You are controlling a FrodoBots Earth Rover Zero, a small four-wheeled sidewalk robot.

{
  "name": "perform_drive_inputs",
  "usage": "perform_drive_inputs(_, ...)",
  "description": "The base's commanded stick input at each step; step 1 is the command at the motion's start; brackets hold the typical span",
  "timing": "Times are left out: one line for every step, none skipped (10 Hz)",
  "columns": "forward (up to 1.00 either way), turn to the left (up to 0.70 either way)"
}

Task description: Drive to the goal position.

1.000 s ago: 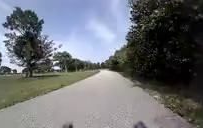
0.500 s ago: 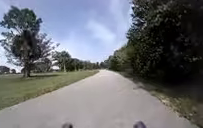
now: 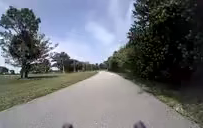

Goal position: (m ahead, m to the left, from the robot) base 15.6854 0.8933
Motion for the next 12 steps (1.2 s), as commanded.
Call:
perform_drive_inputs(0.70, 0.00)
perform_drive_inputs(0.70, 0.00)
perform_drive_inputs(0.70, 0.00)
perform_drive_inputs(0.70, 0.00)
perform_drive_inputs(0.70, 0.00)
perform_drive_inputs(0.70, 0.00)
perform_drive_inputs(0.70, 0.00)
perform_drive_inputs(0.70, 0.00)
perform_drive_inputs(0.70, 0.00)
perform_drive_inputs(0.70, 0.00)
perform_drive_inputs(0.70, 0.00)
perform_drive_inputs(0.70, -0.09)
